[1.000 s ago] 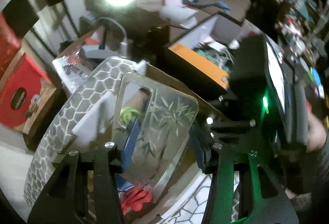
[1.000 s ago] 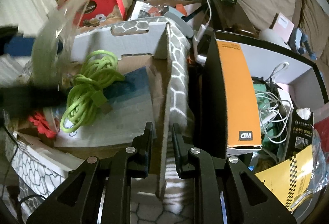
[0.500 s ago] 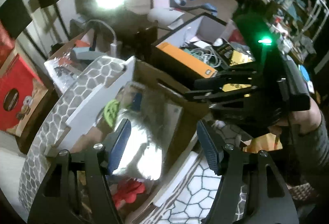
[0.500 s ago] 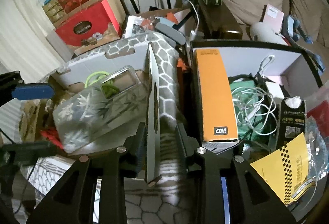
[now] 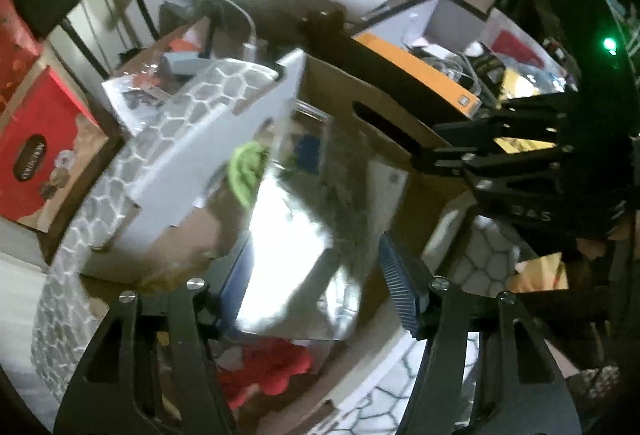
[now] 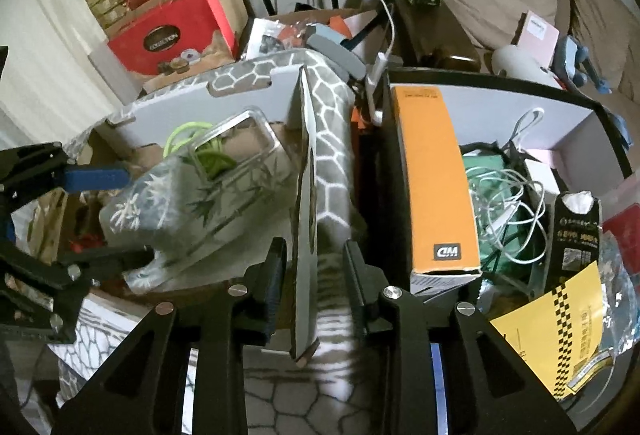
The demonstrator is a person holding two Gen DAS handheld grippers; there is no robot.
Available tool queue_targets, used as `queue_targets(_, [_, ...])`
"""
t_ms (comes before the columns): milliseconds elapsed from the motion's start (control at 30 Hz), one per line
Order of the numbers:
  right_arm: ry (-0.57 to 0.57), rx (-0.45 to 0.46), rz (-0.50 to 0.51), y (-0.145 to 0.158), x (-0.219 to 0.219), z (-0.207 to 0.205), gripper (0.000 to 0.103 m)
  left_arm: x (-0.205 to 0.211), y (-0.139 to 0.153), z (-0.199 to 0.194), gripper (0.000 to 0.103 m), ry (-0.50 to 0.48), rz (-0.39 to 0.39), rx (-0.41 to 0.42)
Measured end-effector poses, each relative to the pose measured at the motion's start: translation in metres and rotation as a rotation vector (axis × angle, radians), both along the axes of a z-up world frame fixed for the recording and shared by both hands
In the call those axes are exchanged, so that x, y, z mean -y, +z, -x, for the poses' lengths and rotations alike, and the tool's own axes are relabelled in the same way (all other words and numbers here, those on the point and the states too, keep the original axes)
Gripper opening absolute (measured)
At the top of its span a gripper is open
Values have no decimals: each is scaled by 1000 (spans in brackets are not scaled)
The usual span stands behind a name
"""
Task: Organize objects
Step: 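Carry the phone case over the tray wall, lower it inside, open left gripper, then move the left gripper to the gold snack bag on the bedspread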
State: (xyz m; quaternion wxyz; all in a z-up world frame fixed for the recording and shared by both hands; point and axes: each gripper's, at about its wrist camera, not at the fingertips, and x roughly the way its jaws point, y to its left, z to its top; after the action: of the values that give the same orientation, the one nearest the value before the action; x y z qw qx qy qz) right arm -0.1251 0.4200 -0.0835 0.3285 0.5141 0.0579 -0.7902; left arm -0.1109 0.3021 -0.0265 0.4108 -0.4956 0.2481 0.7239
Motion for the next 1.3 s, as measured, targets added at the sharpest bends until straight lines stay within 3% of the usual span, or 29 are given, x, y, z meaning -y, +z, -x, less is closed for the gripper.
queue_targets(100, [4, 3, -3, -2, 1, -1, 29, -4, -4, -9, 57, -35, 3, 22])
queue_targets(233, [15, 2, -7, -3, 4, -3, 29, -3, -6, -17, 57, -24, 60, -61])
queue_targets(333, [24, -3, -8, -2, 6, -4, 29, 18, 12, -9, 58, 37, 6, -68])
queue_targets(467, [32, -5, -18, -5, 11, -5, 29, 64, 42, 6, 69, 139, -103, -52])
queue_targets(567, [38, 0, -19, -7, 15, -5, 29, 98, 53, 15, 70, 204, -115, -57])
queue_targets(667, [41, -7, -30, -9, 19, -6, 29, 127, 55, 18, 78, 255, -110, -69])
queue_targets(967, [36, -55, -103, -12, 28, -8, 29, 212, 44, 23, 85, 479, -61, -133])
queue_targets(1067, [35, -58, -112, -13, 28, -6, 27, 235, 32, 26, 85, 518, -46, -110])
queue_targets(1167, [41, -49, -113, -16, 29, -4, 18, 251, 17, 27, 85, 543, -8, -103])
queue_targets(1300, [43, -47, -115, -17, 30, -3, 17, 261, -1, 27, 85, 558, 30, -98])
